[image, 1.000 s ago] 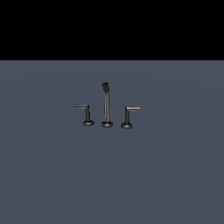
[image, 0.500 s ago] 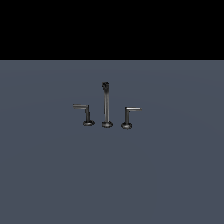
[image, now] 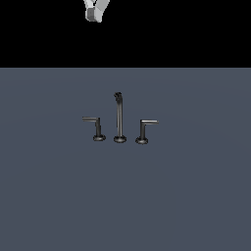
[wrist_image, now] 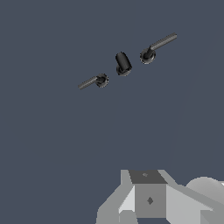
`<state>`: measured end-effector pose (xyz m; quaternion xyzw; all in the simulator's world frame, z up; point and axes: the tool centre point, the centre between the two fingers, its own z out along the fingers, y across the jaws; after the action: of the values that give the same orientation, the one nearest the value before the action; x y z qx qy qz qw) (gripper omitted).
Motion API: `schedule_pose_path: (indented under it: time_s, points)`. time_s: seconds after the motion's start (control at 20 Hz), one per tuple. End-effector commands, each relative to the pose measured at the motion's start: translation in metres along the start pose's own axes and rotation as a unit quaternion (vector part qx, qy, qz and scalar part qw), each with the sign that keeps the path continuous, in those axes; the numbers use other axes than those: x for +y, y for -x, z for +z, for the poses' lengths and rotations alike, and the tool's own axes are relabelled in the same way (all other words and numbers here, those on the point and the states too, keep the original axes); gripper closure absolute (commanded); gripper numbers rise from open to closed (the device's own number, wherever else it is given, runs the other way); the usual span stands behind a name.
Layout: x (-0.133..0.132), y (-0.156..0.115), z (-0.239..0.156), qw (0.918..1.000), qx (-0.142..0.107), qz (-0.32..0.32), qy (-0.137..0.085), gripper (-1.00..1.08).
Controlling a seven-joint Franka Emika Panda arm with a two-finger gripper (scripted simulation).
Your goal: Turn on the faucet by rotating a designated handle.
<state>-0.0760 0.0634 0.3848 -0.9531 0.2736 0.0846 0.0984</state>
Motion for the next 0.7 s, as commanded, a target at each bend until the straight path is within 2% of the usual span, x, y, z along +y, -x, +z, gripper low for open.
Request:
schedule_pose_path:
  time_s: [0.0,0.3,0.65]
  points:
    - [-0.012,-0.014,0.015,0.9992,-0.007,0.04,-0.004,1.08]
    - [-0.038,-0.045,0.055,0.9907,-0.015,0.135,-0.005,1.08]
    - [-0.064,-0.08,0.106,0.9697,-0.01,0.244,0.001,1.08]
